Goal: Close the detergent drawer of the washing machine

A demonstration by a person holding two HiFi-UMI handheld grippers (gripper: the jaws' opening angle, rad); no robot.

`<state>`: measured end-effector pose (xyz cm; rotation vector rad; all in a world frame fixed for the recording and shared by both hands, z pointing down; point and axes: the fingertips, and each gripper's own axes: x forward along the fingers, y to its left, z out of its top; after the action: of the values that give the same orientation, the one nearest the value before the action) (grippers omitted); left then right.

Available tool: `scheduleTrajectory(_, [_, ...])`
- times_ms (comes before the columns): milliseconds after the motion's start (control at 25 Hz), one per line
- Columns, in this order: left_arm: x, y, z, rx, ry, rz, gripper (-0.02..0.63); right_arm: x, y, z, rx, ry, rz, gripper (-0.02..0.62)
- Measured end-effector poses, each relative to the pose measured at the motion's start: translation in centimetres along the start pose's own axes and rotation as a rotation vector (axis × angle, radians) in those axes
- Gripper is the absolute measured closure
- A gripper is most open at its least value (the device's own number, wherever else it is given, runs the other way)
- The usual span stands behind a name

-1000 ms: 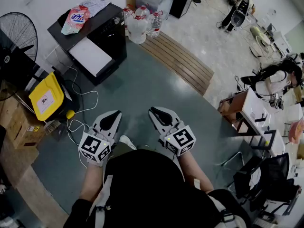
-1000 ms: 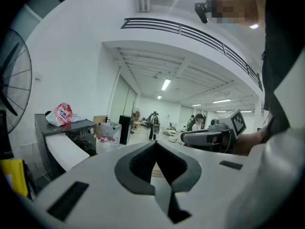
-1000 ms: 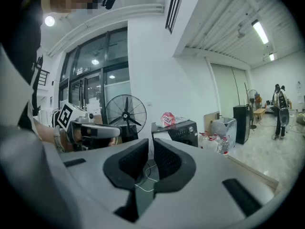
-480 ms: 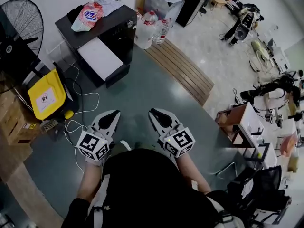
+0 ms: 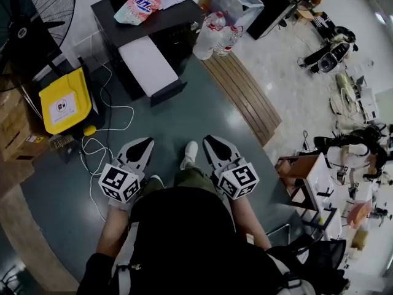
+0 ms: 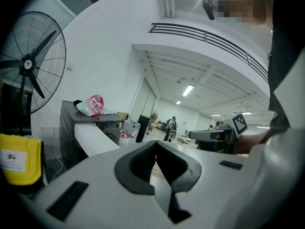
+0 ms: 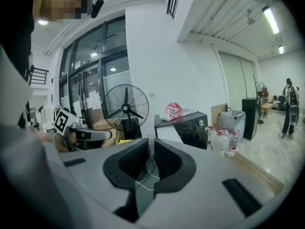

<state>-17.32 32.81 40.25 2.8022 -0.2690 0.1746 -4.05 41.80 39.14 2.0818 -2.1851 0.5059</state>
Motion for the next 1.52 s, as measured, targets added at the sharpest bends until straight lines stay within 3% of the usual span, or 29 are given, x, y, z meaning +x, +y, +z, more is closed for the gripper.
scheduleTrajectory(280, [1.6,4.8,-0.6,-0.025,0.000,0.145,0.595,6.8,-3.4,0.4,-0.011,0.037,0.108,0.546])
scheduleTrajectory(960, [16.5,13.7,1.3,-0.071,0.124,0.431,0.594,22.1,-16.9,3.4,-0.045,0.198,0.478,0.545])
scheduleTrajectory(1280, [20.0,16.2,-0.4,-0.092,0.195,0.556,0.588,26.2,-20.6,1.4,-0.082,0.286,0.604,0.502])
scheduleTrajectory(1520, [20.3,17.6,-4.1,-0.133,0.286,0.584,0.537,27.8,-21.3,-1.9,-0.112,0.374,0.646,0.469])
